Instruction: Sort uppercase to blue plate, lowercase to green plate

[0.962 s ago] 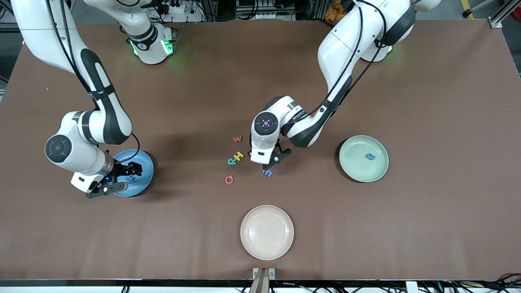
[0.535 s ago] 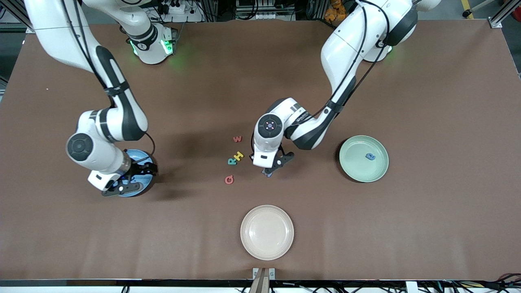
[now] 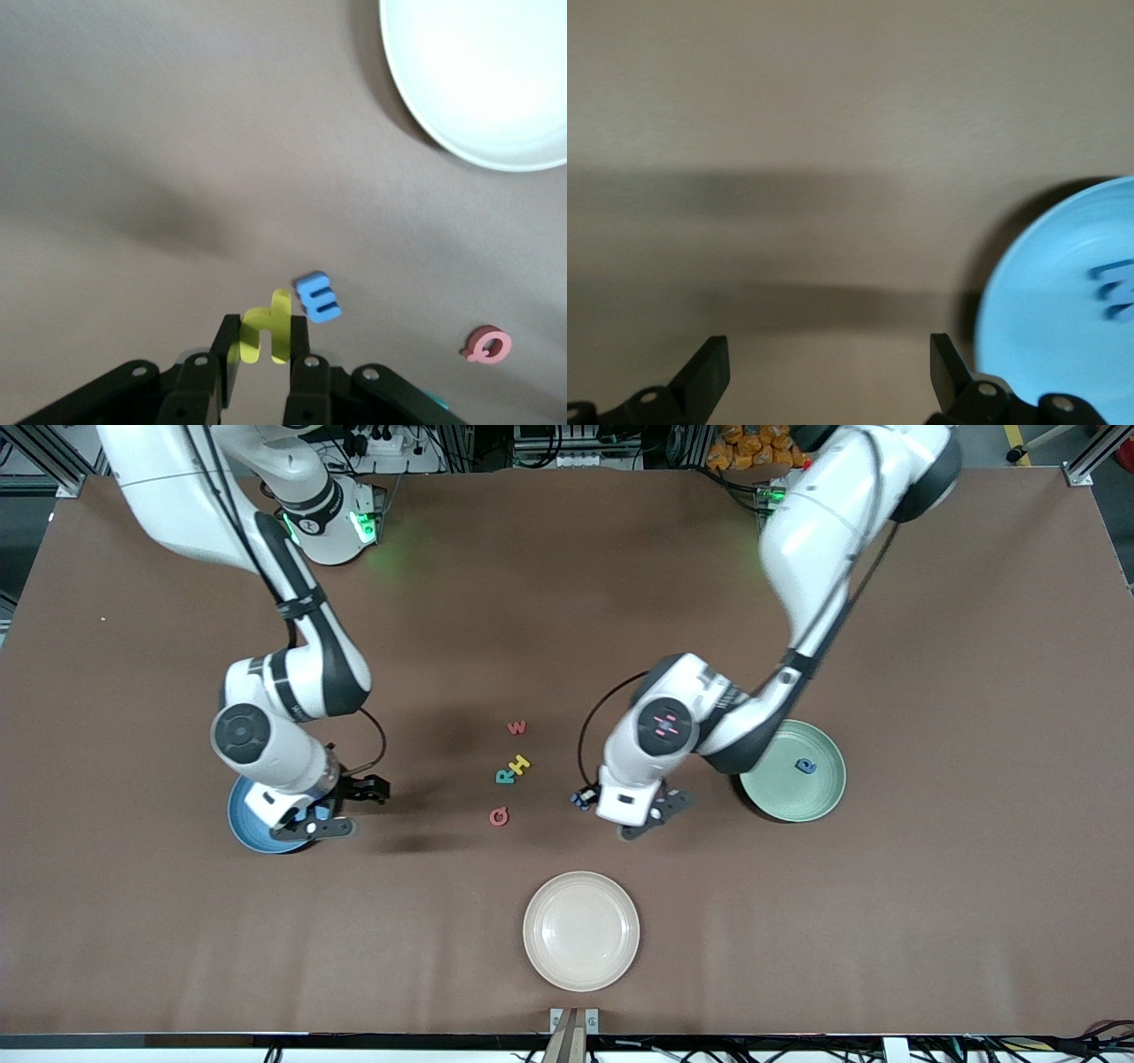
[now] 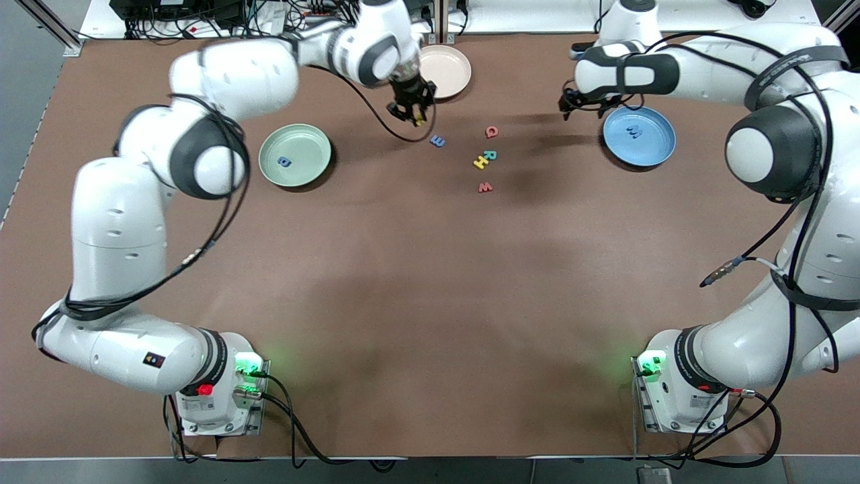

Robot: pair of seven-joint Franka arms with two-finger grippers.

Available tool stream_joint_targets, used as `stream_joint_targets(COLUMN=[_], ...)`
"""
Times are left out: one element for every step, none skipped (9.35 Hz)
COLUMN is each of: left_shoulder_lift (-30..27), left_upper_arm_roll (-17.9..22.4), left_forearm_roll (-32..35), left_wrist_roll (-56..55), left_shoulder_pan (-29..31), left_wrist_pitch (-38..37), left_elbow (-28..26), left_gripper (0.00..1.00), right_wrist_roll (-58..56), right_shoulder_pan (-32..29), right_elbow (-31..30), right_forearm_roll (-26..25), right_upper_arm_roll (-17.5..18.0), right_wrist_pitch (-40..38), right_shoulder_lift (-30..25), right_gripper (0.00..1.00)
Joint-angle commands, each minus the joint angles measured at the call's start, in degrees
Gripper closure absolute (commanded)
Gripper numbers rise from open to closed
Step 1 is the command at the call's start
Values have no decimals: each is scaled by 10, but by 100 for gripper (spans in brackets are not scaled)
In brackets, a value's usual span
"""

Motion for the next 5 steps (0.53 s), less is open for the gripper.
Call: stream_joint_targets(left_shoulder_lift=[-33,-42,-58,-73,-77], left_upper_arm_roll=[-34,-33,-30,-29,-29], left_forearm_roll=[-8,-7,-6,-6,-5], left_wrist_roll=[58,75,96,121,151], left_shoulder_pan=[62,76,85,105,127], left_wrist_pitch=[-53,-68,-104,-129,-156], left_elbow=[-12,-12,-12,-12,-17], left_gripper=[100,100,100,100,100], right_wrist_roll=[92,142,198,253,304], right_shoulder_pan=[41,63,86,107,126], right_elbow=[16,24,38,50,61], right_forearm_roll=[0,1,0,0,0], right_upper_arm_roll=[-3,-3,-3,-3,-3], right_wrist_pitch=[0,0,0,-1,-1], right_shoulder_lift=[12,19,29,39,48], right_gripper=[0,0,0,0,0])
